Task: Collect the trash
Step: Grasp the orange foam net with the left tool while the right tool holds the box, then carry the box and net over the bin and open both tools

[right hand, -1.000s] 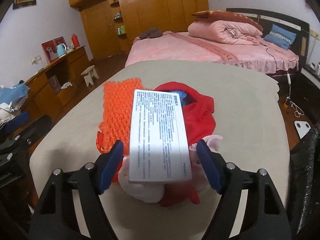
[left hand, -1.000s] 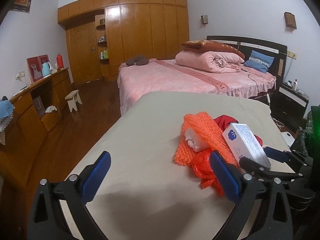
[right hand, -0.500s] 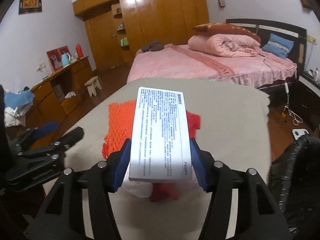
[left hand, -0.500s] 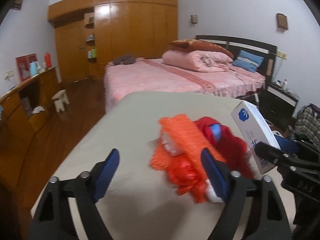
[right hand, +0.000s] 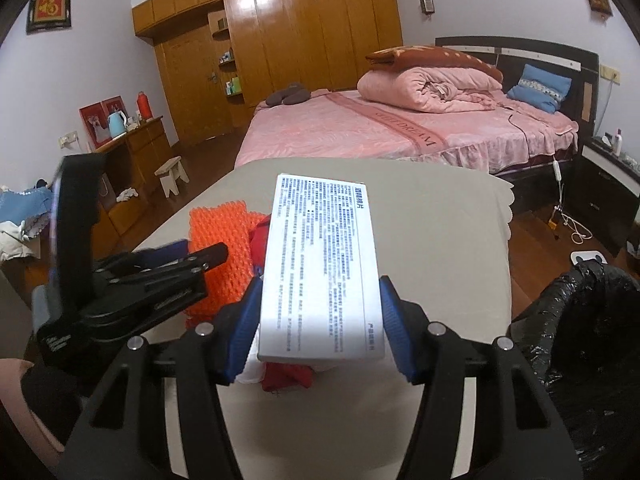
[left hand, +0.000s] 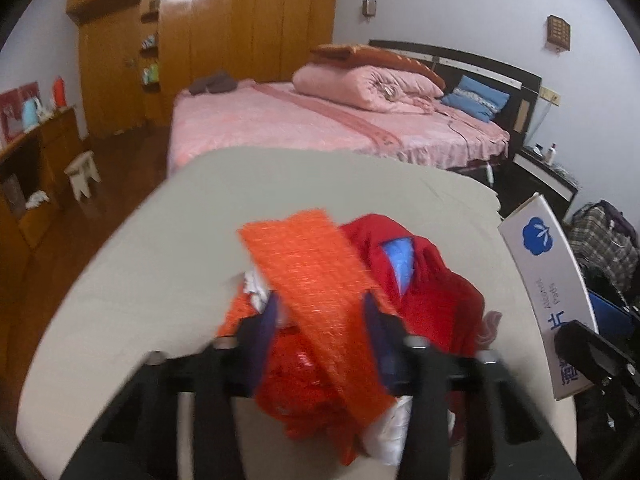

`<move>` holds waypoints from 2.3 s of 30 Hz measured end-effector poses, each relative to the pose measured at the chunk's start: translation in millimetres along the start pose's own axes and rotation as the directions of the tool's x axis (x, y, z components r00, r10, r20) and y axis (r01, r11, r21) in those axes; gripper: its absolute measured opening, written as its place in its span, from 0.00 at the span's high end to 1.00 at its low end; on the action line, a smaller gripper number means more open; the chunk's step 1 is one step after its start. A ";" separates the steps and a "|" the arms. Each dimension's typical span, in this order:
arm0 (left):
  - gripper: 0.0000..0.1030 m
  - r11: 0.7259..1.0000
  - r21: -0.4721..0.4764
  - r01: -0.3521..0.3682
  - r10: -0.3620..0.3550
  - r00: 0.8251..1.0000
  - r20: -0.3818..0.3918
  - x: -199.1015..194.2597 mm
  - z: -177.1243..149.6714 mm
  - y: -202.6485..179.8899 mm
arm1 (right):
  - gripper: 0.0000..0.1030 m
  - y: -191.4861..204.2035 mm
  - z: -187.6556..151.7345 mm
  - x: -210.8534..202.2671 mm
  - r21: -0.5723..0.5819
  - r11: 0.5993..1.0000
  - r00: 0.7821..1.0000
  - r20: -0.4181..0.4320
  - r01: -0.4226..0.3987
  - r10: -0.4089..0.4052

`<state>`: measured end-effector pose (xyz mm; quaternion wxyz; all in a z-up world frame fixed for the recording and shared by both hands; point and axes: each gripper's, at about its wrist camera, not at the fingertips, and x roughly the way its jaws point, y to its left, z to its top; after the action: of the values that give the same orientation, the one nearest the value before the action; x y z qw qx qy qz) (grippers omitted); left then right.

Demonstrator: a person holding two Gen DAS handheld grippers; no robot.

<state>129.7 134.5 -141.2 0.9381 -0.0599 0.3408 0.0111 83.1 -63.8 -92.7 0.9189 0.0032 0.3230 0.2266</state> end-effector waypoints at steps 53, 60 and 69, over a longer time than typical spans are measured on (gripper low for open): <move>0.60 0.788 0.336 0.516 -0.536 0.843 -0.039 -65.8 11.4 -275.0 | 0.40 -218.3 -75.7 -169.0 0.353 0.798 0.849 0.017 0.489 -0.528; 0.43 0.840 0.315 0.443 -0.469 0.883 0.009 -63.8 9.6 -247.9 | 0.10 -212.8 -72.3 -165.5 0.350 0.794 0.837 0.049 0.497 -0.545; 0.32 0.948 0.254 0.191 -0.227 0.967 0.119 -64.8 9.3 -144.0 | 0.08 -145.1 -44.0 -110.2 0.265 0.899 0.921 0.076 0.350 -0.381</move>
<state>94.8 -6.1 -77.5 0.9568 0.0193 0.2614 -0.1257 41.2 -246.3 -84.3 0.9560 0.0705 0.2847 0.0072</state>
